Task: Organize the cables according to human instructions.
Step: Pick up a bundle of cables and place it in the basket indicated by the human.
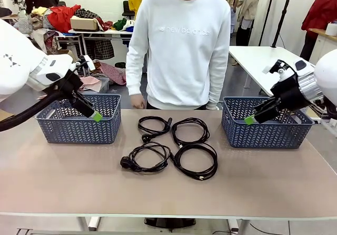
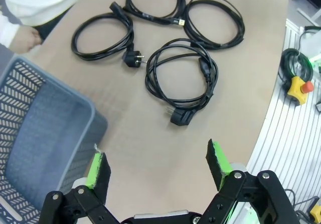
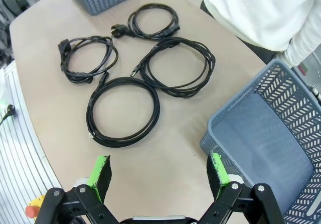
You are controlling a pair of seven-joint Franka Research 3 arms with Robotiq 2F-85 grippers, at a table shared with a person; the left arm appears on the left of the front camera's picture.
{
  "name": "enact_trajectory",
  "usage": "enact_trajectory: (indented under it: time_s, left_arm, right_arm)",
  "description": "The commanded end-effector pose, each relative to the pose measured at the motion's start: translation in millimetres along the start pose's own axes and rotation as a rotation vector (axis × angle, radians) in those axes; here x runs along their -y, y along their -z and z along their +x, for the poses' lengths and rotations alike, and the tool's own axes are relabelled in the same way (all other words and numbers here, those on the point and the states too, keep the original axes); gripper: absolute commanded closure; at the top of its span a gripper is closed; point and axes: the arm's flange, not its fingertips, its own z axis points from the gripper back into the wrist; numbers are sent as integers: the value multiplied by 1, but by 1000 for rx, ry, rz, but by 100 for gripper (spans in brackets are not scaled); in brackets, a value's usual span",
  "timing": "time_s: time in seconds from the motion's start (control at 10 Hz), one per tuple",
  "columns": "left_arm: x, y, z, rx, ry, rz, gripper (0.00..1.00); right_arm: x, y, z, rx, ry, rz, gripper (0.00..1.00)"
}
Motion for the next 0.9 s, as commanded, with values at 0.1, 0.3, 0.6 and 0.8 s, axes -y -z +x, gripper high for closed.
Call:
enact_trajectory:
  time_s: [0.1, 0.3, 0.6, 0.8]
  left_arm:
    - [-2, 3, -4, 17, 10, -19, 0]
    - [-2, 3, -4, 17, 10, -19, 0]
    - [-2, 3, -4, 17, 10, -19, 0]
    - [-2, 3, -4, 17, 10, -19, 0]
  right_arm:
    - [4, 2, -1, 11, -12, 10, 0]
    - [4, 2, -1, 11, -12, 10, 0]
    - [4, 2, -1, 11, -12, 10, 0]
    - [4, 2, -1, 11, -12, 10, 0]
